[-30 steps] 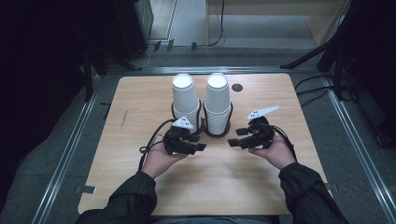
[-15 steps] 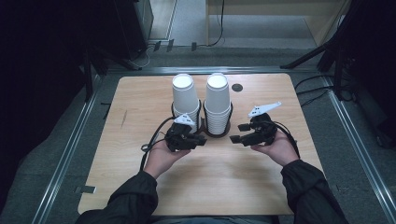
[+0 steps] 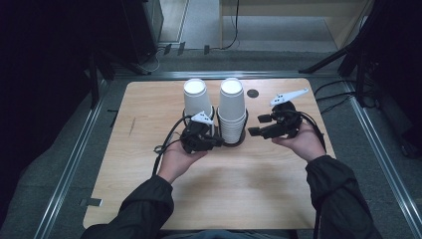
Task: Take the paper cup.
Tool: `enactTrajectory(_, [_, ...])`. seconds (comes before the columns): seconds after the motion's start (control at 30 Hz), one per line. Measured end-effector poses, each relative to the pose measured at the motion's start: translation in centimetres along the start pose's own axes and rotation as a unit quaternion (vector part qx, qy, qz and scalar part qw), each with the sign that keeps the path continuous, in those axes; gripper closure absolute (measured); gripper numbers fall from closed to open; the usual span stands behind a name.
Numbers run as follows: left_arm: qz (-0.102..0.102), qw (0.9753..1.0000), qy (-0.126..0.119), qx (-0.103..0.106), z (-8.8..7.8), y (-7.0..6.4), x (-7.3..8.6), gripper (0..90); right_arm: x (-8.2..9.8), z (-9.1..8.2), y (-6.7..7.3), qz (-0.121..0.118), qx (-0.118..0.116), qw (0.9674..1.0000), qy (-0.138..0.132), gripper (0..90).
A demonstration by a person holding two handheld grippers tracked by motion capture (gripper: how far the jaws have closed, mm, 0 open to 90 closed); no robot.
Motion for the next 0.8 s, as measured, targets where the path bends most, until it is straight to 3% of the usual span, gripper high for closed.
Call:
enactTrajectory(0.03, [0.000, 1.0000, 0.000, 0.000, 0.0, 0.0, 0.0, 87.6, 0.0, 0.0, 0.0, 0.000, 0.000, 1.0000, 0.000, 30.6])
enactTrajectory(0.07, [0.008, 0.9998, -0.003, -0.016, 0.0, 0.0, -0.7, 88.5, -0.7, -0.2, -0.1, 0.000, -0.001, 1.0000, 0.000, 28.6])
enactTrajectory(0.17, [0.004, 0.9993, -0.004, -0.038, 0.5, 0.4, -1.4, 89.7, -1.8, -0.4, -0.3, -0.001, 0.004, 1.0000, 0.003, 25.8])
enactTrajectory(0.27, [-0.018, 0.9992, -0.012, -0.035, 0.9, 0.8, -2.0, 89.9, -2.9, -0.4, -0.5, -0.002, 0.004, 1.0000, 0.000, 25.3])
enactTrajectory(0.4, [-0.011, 0.9985, -0.009, -0.054, 1.2, 1.0, -2.4, 89.9, -4.0, -0.4, -0.6, -0.022, 0.004, 0.9997, -0.007, 26.8])
enactTrajectory(0.53, [-0.025, 0.9973, -0.013, -0.068, 1.5, 1.6, -2.7, 89.9, -5.2, -0.1, -1.0, -0.017, 0.012, 0.9997, -0.013, 23.3])
enactTrajectory(0.8, [-0.017, 0.9958, -0.007, -0.090, 1.8, 1.8, -2.8, 86.6, -7.5, 0.5, -0.6, -0.025, 0.002, 0.9995, -0.017, 19.6])
Point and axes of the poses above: each handheld gripper's, and its own axes: z roughly forward along the jaws, x roughly out of its underside, y roughly to its left, the point moved 8 cm from there along z, roughly forward along the jaws, and after that the axes turned 5 degrees about y, right-handed, at the moved point
